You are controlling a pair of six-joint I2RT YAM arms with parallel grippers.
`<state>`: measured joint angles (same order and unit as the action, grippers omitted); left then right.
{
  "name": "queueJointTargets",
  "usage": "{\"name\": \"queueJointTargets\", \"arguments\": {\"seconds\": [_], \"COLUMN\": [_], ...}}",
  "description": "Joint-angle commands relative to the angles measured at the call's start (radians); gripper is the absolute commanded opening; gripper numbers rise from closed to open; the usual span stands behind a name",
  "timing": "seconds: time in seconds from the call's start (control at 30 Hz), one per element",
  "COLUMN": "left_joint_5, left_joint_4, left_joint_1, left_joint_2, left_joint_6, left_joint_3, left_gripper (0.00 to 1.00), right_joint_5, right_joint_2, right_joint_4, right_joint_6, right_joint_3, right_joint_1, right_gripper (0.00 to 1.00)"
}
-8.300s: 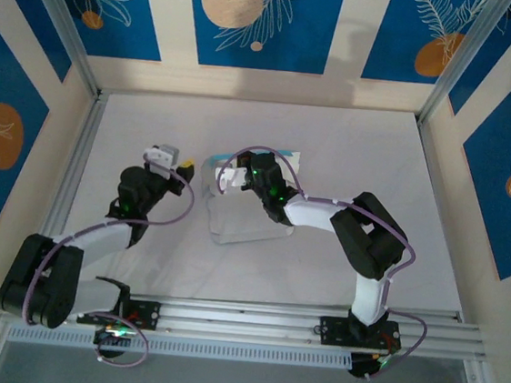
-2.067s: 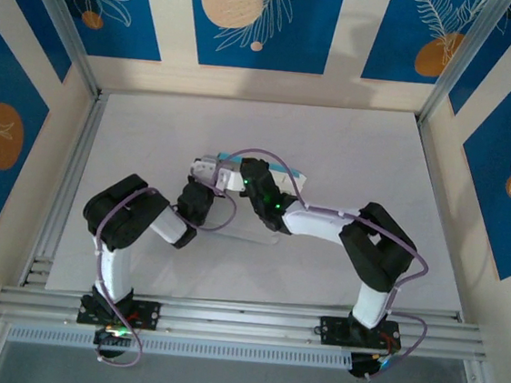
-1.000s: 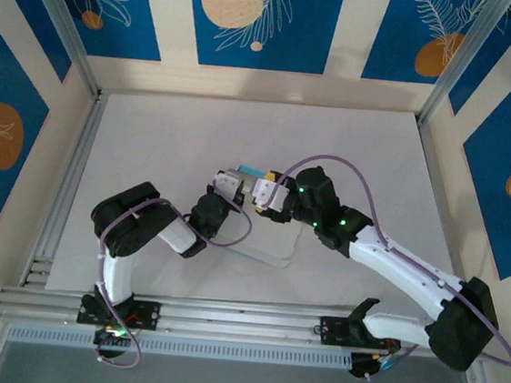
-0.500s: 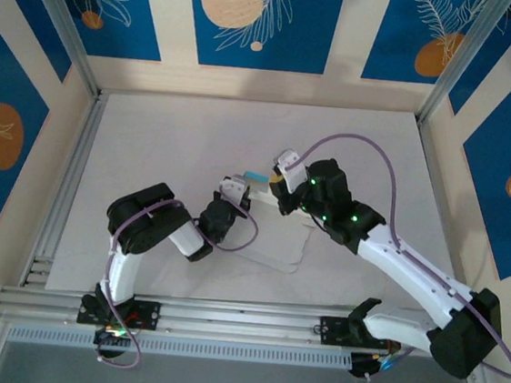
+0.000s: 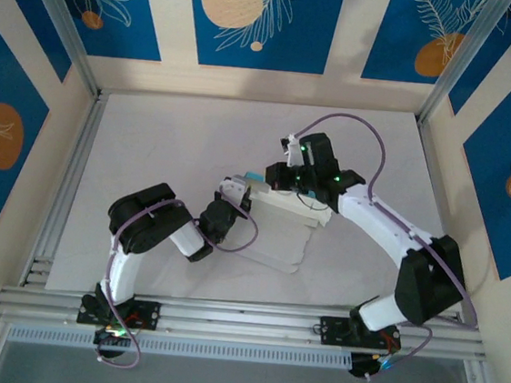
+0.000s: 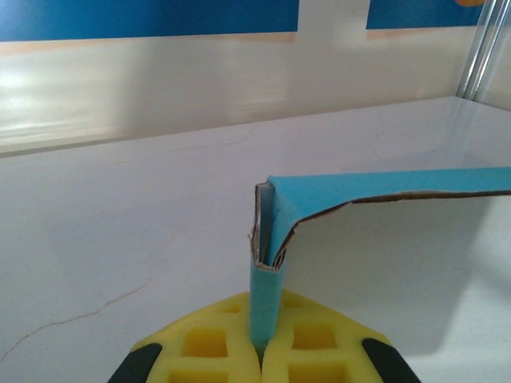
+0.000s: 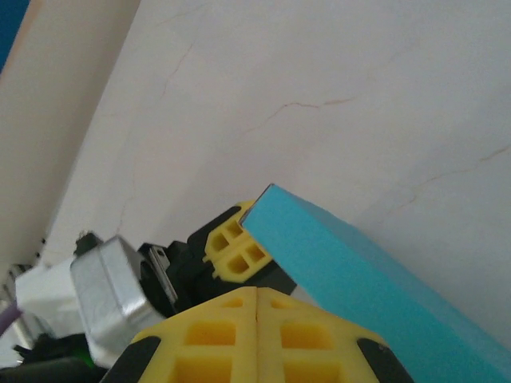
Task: Fold the paper box
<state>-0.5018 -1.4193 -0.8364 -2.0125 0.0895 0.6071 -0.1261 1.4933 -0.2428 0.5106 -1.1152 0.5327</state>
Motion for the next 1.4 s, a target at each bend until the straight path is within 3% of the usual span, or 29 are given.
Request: {"name": "queueJointTargets", "arguments": {"seconds": [0.0,0.2,0.97,1.1,1.37], "left_joint_5": [0.034,0.031,0.072,0.039,0.038], "left_joint_4": [0.013,0.011,0.012,0.011,0.012], "left_joint_1": [-0.010,-0.010,-0.012,-0.012,-0.011], "left_joint_2": [-0.024,-0.026,-0.023,-0.020,-0.014], "left_joint_6": [0.018,0.019,0.025,0.026,0.038], "left_joint_3": [-0.008,-0.010,-0.013,-0.015,-0.015], "left_gripper": [0.00,0.00,0.00,0.09,0.18], "right_joint_5": [-0.129,-0.214,-0.151,-0.153,-0.161], "right_joint_2": [0.032,0.102,0.256,0.237,0.211], "right_joint_4": [0.046,0.100,0.005,0.008,-0.004], "right_joint_6": [0.116,0.188,0.180,0.175,0.170], "right_joint_3": [-0.046,-0.041,-0.085,-0.080,-0.095], "right_joint_1": [-0.016,-0.023,-0.008,-0.008,-0.012], "right_gripper": [0.00,0.00,0.00,0.00,0.00]}}
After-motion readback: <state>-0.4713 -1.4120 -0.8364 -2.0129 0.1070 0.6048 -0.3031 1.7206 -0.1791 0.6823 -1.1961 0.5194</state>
